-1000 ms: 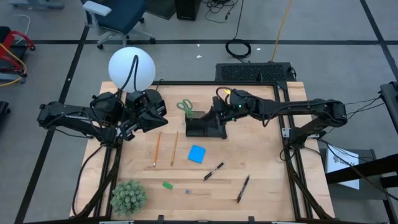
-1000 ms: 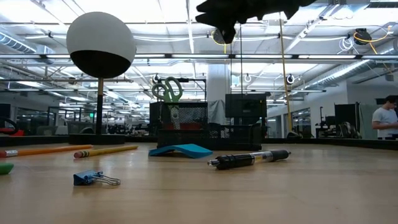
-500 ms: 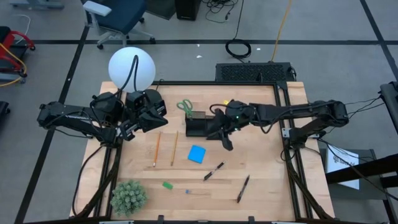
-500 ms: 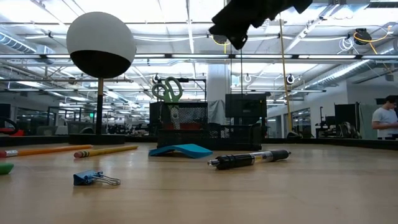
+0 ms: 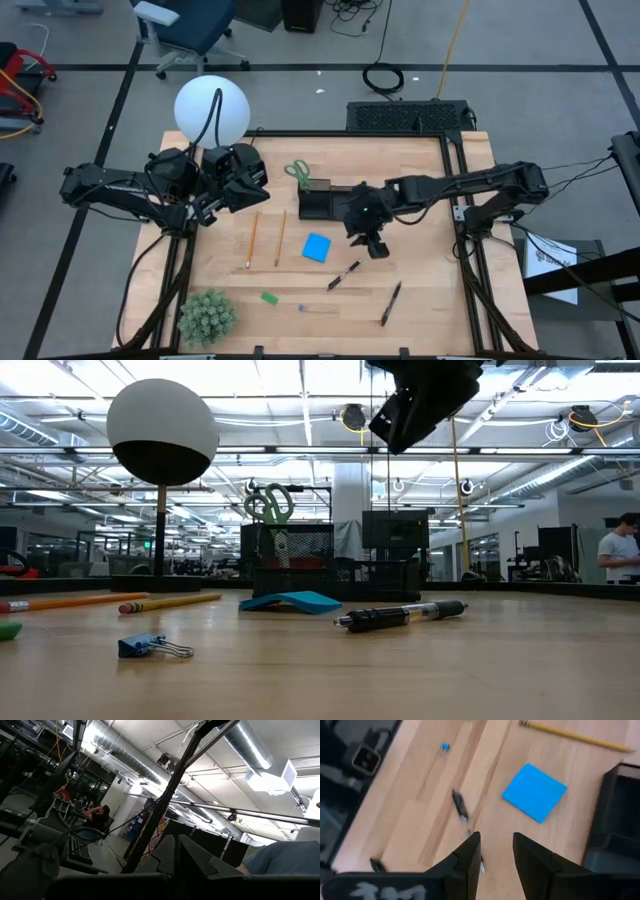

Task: Pick and place office supplies into organizer
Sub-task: Put the top black pen into the black desk organizer

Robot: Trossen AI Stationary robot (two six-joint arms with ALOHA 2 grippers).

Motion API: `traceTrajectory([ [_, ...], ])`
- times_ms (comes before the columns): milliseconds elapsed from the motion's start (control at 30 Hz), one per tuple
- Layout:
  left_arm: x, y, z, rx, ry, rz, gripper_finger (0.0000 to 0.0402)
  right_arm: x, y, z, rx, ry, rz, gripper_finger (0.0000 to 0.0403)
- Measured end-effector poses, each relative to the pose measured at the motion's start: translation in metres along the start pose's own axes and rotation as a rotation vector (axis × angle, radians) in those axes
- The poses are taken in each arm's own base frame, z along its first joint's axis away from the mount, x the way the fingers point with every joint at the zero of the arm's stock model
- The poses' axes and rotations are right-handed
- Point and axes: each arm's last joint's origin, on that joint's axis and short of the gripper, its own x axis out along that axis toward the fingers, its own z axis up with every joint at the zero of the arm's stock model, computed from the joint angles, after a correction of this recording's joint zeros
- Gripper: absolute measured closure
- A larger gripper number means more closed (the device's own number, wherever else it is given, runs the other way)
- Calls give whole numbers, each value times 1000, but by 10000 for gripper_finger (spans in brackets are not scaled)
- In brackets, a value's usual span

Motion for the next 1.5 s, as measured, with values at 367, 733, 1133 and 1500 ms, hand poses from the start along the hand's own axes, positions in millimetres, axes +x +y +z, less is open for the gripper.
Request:
traceTrajectory([
  [367,0,0,0,0,0,1,380,36,16,1,-176,274,-6,291],
  [733,0,0,0,0,0,0,380,71,35,-7,-380,447,-121,290],
  [1133,0,0,0,0,0,0,380,80,42,-6,-434,445,-156,291],
  [1500,0,0,0,0,0,0,380,101,44,-9,-438,456,-124,291],
])
